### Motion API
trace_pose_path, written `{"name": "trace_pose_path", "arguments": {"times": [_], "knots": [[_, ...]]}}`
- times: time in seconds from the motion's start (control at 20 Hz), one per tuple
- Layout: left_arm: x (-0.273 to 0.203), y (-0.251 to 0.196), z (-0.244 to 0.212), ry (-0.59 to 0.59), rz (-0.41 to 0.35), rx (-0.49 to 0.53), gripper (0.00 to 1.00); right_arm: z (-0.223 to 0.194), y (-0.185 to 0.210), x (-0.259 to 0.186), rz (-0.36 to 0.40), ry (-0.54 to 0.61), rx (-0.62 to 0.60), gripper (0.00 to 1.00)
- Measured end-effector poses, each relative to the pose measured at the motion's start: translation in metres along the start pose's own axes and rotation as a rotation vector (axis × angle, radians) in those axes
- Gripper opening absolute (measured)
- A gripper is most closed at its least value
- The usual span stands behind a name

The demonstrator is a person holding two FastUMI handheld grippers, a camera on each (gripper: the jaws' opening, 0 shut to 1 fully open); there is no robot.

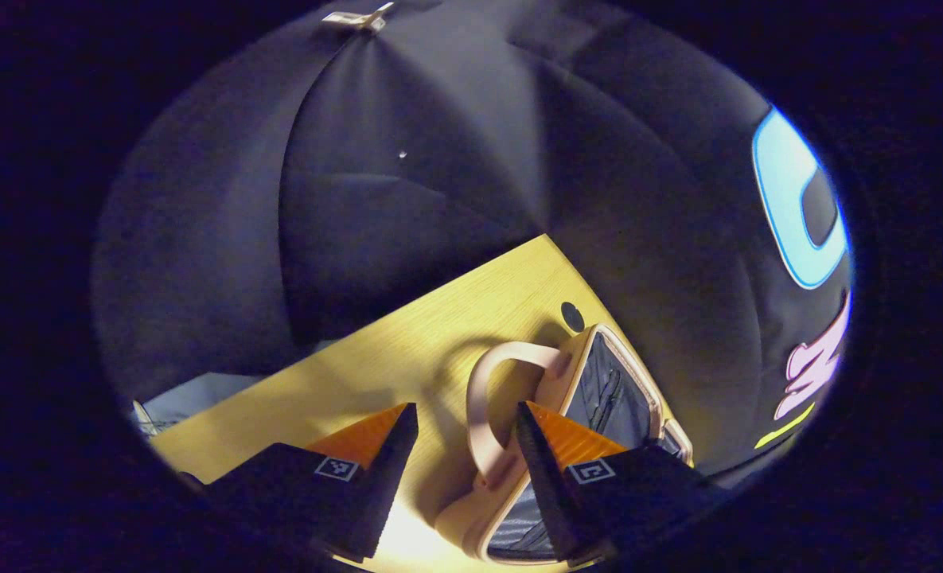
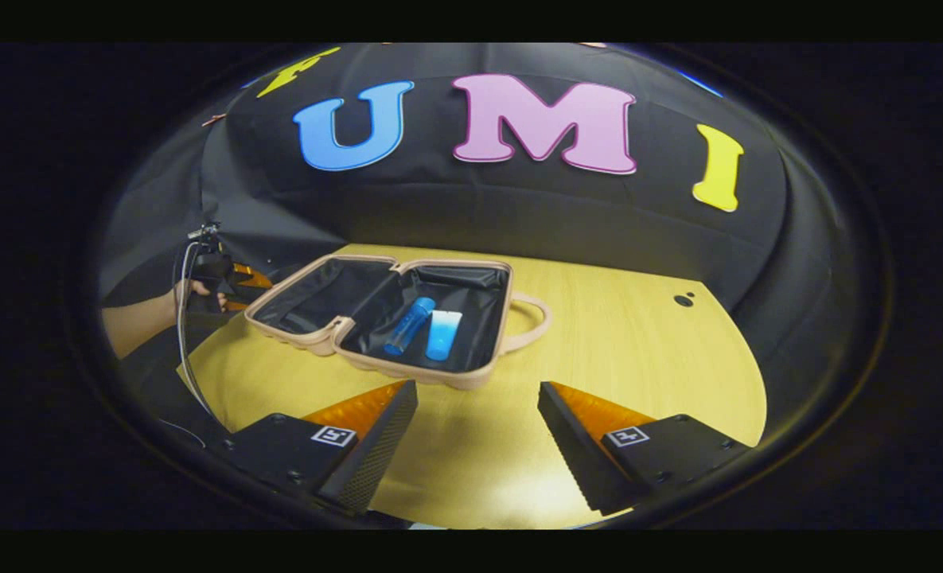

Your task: First open the suitcase, pack the skin care products into it, and then close the suitcase.

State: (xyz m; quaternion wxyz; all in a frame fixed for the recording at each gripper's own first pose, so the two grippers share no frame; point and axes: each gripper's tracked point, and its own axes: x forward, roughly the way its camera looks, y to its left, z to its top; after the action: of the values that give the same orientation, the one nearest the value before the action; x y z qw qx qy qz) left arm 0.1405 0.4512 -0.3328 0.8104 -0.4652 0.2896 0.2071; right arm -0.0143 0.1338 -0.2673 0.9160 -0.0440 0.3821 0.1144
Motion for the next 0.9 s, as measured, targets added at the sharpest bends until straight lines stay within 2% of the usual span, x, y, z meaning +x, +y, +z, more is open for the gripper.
{"name": "trace_pose_path", "arguments": {"times": [0.05,0.15,0.2,0.25,0.3,0.35,0.4,0.45,0.65,0.75,0.9], "knots": [[0.005,-0.005,0.000,0.018,-0.032,-0.054,0.79,-0.002,-0.007,-0.003,-0.016,0.003,0.002,0.97],[0.013,0.001,-0.003,0.059,-0.047,-0.105,0.68,0.003,-0.037,-0.002,-0.079,-0.019,-0.005,0.97],[0.019,0.007,-0.007,0.071,-0.035,-0.122,0.48,0.008,-0.054,-0.002,-0.109,-0.033,-0.001,0.93],[0.021,0.010,-0.006,0.073,-0.030,-0.156,0.47,0.013,-0.067,-0.003,-0.136,-0.049,0.007,0.97],[0.027,0.011,-0.005,0.060,-0.031,-0.189,0.24,0.016,-0.081,-0.003,-0.164,-0.058,0.012,0.93],[0.029,0.008,-0.005,0.046,-0.037,-0.212,0.19,0.017,-0.092,-0.004,-0.185,-0.063,0.018,0.97],[0.025,0.007,-0.006,0.036,-0.043,-0.212,0.22,0.016,-0.100,-0.006,-0.198,-0.063,0.026,0.97],[0.022,0.006,-0.005,0.030,-0.041,-0.183,0.16,0.015,-0.106,-0.007,-0.205,-0.061,0.034,0.97],[-0.002,-0.014,0.012,-0.024,0.011,0.022,0.09,0.007,-0.106,-0.004,-0.193,-0.041,0.031,0.97],[-0.030,-0.043,0.024,-0.067,-0.005,0.081,0.07,0.013,-0.099,-0.001,-0.161,-0.046,0.039,0.98],[-0.076,-0.111,0.032,-0.122,-0.070,0.153,0.06,0.032,-0.094,0.006,-0.125,-0.077,0.052,0.97]]}}
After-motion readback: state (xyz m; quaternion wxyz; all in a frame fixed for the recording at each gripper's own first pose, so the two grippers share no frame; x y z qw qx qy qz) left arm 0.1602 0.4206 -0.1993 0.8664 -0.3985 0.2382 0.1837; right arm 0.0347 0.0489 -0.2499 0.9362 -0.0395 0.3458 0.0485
